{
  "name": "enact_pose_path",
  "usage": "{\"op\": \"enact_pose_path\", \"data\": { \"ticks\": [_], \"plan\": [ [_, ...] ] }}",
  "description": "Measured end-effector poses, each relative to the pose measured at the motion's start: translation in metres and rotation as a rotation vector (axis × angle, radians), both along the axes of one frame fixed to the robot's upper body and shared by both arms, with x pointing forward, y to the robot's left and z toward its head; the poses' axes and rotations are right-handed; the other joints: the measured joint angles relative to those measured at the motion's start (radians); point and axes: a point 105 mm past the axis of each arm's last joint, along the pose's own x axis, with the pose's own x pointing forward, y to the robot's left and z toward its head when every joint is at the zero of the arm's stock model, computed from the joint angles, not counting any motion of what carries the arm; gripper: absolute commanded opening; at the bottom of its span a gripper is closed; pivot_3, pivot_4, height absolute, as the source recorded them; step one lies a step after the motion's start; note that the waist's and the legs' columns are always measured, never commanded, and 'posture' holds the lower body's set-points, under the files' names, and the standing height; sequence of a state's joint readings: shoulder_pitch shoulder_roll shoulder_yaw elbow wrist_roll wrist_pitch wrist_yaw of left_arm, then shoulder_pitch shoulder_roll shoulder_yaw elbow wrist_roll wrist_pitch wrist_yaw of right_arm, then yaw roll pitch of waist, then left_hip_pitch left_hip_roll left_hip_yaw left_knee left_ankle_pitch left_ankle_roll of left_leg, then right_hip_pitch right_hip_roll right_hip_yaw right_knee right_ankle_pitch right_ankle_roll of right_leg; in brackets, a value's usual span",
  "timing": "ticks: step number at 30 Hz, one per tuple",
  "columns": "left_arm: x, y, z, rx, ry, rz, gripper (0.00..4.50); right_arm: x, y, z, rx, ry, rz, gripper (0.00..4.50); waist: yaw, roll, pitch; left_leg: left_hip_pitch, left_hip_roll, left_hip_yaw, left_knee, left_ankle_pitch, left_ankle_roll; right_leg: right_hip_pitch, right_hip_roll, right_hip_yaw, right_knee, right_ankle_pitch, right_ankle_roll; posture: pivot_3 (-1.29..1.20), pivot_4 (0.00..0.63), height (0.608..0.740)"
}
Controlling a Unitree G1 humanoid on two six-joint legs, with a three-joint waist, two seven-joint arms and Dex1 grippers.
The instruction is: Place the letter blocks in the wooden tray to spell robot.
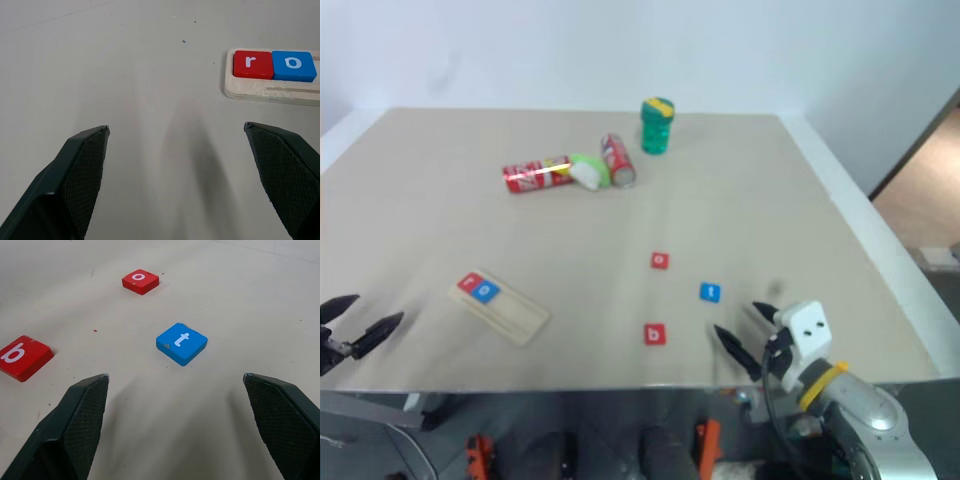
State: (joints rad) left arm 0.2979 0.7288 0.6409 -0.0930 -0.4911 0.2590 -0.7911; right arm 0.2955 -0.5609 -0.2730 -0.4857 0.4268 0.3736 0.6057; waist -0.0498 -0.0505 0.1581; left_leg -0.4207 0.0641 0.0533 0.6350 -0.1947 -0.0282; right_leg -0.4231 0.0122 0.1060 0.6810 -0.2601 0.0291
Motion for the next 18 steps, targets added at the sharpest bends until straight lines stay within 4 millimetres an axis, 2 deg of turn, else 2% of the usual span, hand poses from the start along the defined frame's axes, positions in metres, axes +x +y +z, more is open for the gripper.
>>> {"op": "enact_pose_path", "data": {
  "ticks": [3, 7, 15, 18],
  "plan": [
    [-0.002, -0.002, -0.002, -0.002, 0.010, -0.017, 4.50, 0.001, 0.002, 0.001, 0.013, 0.019, 0.008, 4.45, 0.000, 0.001, 0.000, 0.000, 0.000, 0.000, 0.000, 0.000, 0.000, 0.000, 0.000, 0.000, 0.000, 0.000, 0.000, 0.00, 0.150, 0.740],
    [0.003, -0.015, 0.001, -0.002, -0.003, -0.091, 4.50, 0.009, 0.019, 0.030, 0.038, -0.018, 0.057, 4.45, 0.000, 0.000, 0.000, 0.000, 0.000, 0.000, 0.000, 0.000, 0.000, 0.000, 0.000, 0.000, 0.000, 0.000, 0.000, 0.00, 0.150, 0.740],
    [0.007, -0.019, 0.004, 0.023, -0.018, -0.139, 4.50, 0.008, 0.018, 0.027, 0.034, 0.033, 0.044, 4.45, 0.001, 0.000, 0.000, -0.002, 0.000, 0.000, -0.001, -0.001, -0.001, -0.001, 0.000, -0.002, 0.000, -0.002, -0.001, 0.00, 0.150, 0.740],
    [0.018, -0.035, 0.012, 0.061, -0.029, -0.251, 4.50, 0.009, 0.025, 0.035, 0.000, 0.013, 0.128, 4.45, 0.002, 0.000, 0.001, -0.002, -0.001, 0.000, 0.000, 0.000, 0.000, 0.000, 0.000, -0.003, 0.000, -0.001, -0.001, 0.00, 0.150, 0.740]
  ]
}}
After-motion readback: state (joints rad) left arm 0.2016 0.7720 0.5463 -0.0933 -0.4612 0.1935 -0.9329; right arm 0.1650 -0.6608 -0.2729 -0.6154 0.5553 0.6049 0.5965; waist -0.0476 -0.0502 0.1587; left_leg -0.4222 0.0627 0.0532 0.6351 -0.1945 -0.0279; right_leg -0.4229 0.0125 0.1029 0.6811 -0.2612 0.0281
